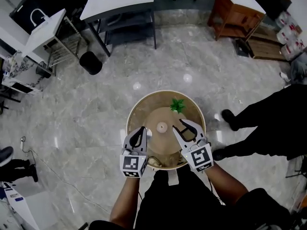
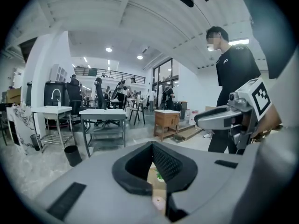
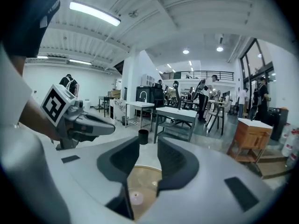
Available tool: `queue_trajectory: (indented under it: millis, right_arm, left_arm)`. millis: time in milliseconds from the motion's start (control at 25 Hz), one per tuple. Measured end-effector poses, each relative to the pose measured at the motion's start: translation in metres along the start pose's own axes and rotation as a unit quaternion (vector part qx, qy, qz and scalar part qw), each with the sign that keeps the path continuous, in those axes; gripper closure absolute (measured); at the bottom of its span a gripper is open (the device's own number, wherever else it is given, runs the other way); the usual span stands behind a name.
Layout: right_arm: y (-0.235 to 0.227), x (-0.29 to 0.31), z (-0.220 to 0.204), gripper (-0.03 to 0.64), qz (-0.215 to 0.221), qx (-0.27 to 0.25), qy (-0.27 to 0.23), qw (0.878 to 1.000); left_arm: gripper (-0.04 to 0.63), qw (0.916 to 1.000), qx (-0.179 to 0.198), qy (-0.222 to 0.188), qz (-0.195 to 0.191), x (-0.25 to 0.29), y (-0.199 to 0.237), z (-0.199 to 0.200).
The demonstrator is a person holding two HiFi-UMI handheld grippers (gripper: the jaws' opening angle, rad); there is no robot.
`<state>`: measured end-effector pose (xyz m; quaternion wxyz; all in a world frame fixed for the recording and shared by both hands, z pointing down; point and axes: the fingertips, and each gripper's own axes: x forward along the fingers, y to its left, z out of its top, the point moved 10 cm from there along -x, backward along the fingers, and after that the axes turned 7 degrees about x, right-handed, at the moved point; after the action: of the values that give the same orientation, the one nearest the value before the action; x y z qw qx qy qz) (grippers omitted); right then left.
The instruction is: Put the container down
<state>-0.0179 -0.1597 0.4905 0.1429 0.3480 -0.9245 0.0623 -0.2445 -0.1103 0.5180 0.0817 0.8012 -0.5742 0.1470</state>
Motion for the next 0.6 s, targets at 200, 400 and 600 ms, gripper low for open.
queue_trajectory:
  millis: [200, 400, 600]
  right_arm:
    - [0.0, -0.038, 0.042, 0.584, -0.018, -0.011, -0.032, 0.999]
    - [0.0, -0.056, 0.067, 0.618, -0.04, -0.015, -0.064, 0.997]
    - [0.002, -0.064, 0.085, 0.618, -0.055, -0.024, -0.09, 0.994]
  left_arm:
    - [0.598, 0.9962, -0.08, -0.033, -0.009, -0.021, -0.006, 0.039]
    - [0.598, 0.9963, -0.06, -0.055, -0.027, -0.023, -0.011, 0.069]
    - [0.598, 0.9961, -0.028, -0.076, -0.036, -0.024, -0.014, 0.096]
